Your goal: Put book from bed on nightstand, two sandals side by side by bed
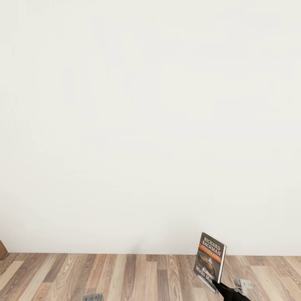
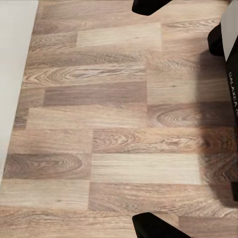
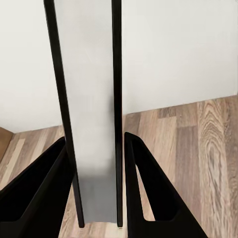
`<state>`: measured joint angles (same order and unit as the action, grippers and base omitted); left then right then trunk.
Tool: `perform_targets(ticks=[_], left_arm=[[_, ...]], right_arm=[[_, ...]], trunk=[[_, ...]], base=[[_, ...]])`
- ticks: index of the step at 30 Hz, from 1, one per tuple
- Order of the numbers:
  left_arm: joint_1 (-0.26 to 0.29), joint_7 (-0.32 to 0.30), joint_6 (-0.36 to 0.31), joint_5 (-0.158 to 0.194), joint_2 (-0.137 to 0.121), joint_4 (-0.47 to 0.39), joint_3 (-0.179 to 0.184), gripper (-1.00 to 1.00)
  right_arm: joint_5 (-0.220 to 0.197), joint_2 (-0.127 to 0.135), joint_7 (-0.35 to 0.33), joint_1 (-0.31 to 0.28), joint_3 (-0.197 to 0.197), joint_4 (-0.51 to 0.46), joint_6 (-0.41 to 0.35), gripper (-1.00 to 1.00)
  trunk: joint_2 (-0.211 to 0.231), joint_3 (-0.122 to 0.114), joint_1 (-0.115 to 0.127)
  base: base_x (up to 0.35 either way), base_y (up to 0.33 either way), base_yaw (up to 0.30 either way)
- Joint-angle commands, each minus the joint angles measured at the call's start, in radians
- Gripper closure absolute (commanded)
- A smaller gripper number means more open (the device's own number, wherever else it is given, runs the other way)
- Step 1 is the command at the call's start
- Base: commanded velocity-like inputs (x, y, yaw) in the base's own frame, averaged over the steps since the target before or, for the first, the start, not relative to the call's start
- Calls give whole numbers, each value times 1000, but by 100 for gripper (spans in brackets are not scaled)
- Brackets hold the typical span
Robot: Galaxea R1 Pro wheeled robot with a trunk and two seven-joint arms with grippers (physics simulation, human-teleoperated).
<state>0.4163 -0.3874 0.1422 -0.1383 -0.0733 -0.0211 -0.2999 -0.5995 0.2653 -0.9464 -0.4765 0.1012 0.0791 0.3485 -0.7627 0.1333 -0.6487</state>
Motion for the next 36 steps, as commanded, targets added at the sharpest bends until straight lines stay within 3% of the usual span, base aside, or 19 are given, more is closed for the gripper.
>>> perform_targets(ticks=[1, 24, 36], left_arm=[[1, -2, 5, -11, 0, 1, -8, -100], [1, -3, 8, -11, 0, 1, -8, -100], [1, -3, 8, -11, 0, 1, -8, -100]], right_arm=[[-9, 0, -5, -2, 6, 4, 6, 100], [-8, 0, -6, -2, 6, 4, 6, 100], [-6, 0, -6, -2, 6, 4, 6, 100]], trunk=[[-1, 2, -1], [-1, 2, -1], [-1, 2, -1]], base=[[131, 0, -5], [13, 0, -219], [286, 0, -9]])
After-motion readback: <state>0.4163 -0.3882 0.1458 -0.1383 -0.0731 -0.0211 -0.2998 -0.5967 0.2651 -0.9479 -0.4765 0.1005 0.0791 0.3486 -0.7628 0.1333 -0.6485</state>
